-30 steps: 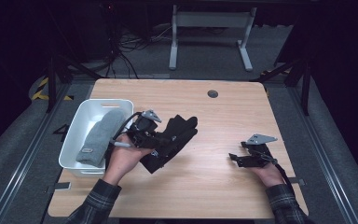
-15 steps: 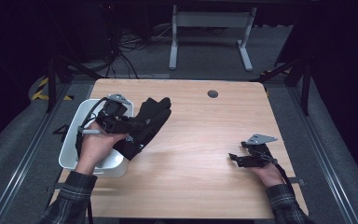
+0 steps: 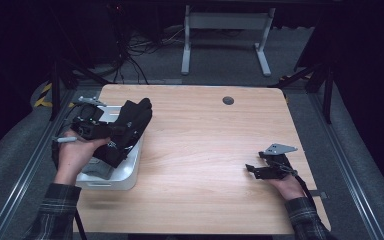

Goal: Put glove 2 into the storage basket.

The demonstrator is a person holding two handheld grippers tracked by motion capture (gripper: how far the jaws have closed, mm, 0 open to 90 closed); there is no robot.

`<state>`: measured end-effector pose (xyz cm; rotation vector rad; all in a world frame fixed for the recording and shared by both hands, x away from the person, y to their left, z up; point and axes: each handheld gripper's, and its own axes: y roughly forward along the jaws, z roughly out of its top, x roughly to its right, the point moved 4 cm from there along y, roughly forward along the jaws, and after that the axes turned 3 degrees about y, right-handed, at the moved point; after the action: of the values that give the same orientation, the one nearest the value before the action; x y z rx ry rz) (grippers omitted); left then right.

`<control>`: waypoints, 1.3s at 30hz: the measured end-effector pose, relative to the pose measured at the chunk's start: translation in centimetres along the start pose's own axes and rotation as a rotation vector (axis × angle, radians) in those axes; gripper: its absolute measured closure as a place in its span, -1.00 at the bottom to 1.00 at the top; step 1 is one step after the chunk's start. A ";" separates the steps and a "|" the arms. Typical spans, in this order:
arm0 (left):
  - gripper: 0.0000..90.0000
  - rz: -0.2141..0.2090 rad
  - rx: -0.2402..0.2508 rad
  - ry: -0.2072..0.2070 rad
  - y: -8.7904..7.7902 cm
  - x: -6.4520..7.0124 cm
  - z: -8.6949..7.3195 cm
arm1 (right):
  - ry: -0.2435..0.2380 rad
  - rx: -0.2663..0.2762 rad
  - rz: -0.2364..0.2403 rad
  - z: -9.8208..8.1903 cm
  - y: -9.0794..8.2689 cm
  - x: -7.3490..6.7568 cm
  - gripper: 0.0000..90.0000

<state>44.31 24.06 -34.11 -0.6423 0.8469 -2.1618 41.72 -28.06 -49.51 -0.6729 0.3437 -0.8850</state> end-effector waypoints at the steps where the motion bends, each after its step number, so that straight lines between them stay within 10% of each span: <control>1: 0.56 0.004 -0.002 -0.008 -0.1 -0.3 -0.2 | 0.000 -0.001 -0.002 0.0 0.0 0.0 -0.48; 23: 0.48 0.028 -0.069 -0.193 3.3 -6.4 -4.8 | 0.003 0.000 -0.003 0.0 0.0 0.0 -0.48; 33: -0.52 0.079 -0.096 -0.173 4.3 -6.9 -5.3 | 0.003 -0.001 -0.005 0.0 0.0 0.0 -0.48; 39: -0.70 0.106 -0.079 -0.150 4.1 -6.9 -5.0 | 0.003 -0.001 -0.005 0.0 0.0 0.0 -0.48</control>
<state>47.11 29.02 -41.63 -0.7720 0.8694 -1.9669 41.73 -28.08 -49.50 -0.6740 0.3453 -0.8906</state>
